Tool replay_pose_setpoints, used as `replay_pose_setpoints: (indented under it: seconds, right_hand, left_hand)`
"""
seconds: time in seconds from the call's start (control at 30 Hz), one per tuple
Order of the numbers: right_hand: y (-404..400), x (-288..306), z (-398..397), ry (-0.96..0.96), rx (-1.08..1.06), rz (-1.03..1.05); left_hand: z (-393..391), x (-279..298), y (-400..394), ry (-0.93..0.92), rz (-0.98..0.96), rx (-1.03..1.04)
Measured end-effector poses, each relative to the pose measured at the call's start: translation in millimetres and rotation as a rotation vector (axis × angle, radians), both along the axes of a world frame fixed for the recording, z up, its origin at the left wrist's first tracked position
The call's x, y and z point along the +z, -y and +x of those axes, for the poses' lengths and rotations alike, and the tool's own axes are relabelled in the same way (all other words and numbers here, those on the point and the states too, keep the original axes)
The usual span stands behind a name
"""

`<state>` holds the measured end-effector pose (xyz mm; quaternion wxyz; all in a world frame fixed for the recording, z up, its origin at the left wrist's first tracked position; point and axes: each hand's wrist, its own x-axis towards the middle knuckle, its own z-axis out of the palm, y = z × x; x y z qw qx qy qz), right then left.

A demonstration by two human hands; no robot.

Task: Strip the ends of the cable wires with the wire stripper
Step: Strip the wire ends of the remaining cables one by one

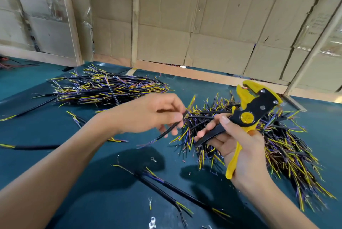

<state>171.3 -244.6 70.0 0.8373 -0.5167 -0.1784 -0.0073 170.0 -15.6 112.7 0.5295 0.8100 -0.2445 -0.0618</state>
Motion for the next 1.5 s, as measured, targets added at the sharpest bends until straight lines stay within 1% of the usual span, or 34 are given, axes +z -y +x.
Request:
replay_pose_setpoints:
  seconds: [0.07, 0.1, 0.17, 0.23, 0.4, 0.5, 0.67, 0.77, 0.83, 0.93, 1.0, 1.07, 1.2, 1.3, 1.37, 1.4, 1.47, 1.5]
  right_hand:
    - [-1, 0, -1, 0.005, 0.035, -0.03]
    - [-2, -1, -1, 0.013, 0.052, -0.051]
    - [-4, 0, -2, 0.035, 0.063, -0.095]
    - [-5, 2, -4, 0.059, 0.05, -0.115]
    - [-1, 5, -4, 0.048, -0.001, -0.112]
    - [0, 5, -4, 0.046, -0.01, -0.126]
    - [3, 6, -1, 0.007, -0.013, -0.182]
    - [3, 6, 0, -0.003, -0.101, -0.174]
    - [5, 7, 3, -0.005, -0.177, -0.148]
    - [12, 9, 11, 0.016, -0.282, -0.116]
    - [16, 11, 14, 0.019, -0.324, -0.106]
    - [20, 12, 16, 0.008, -0.339, -0.105]
    - [24, 13, 18, 0.006, -0.334, -0.139]
    - [23, 13, 16, 0.011, -0.334, -0.131]
    - [22, 13, 15, 0.008, -0.314, -0.102]
    - [23, 14, 15, 0.005, -0.291, -0.082]
    - [23, 15, 14, -0.003, -0.232, -0.05]
    - [22, 16, 14, -0.01, -0.2, -0.034]
  left_hand:
    - [-1, 0, 2, -0.065, -0.261, -0.008]
    - [-2, 0, 3, -0.097, -0.344, -0.027]
    - [-3, 0, 7, -0.153, -0.449, -0.077]
    - [-4, -2, 10, -0.21, -0.498, -0.131]
    - [-7, -8, 21, -0.319, -0.509, -0.232]
    - [-8, -12, 28, -0.352, -0.476, -0.24]
    - [-9, -17, 37, -0.387, -0.463, -0.181]
    - [-6, -17, 31, -0.435, -0.404, -0.182]
    - [-4, -17, 23, -0.48, -0.269, -0.207]
    - [-4, -19, 12, -0.507, 0.012, -0.268]
    - [-5, -21, 13, -0.442, 0.144, -0.271]
    - [-4, -20, 16, -0.362, 0.204, -0.248]
    - [-1, -17, 14, -0.302, 0.158, -0.235]
    - [1, -18, 9, -0.208, 0.176, -0.193]
    - [4, -19, 9, -0.137, 0.116, -0.036]
    - [7, -19, 9, -0.115, 0.029, 0.071]
    - [10, -19, 7, -0.123, -0.245, 0.259]
    - [12, -19, 6, -0.132, -0.393, 0.315]
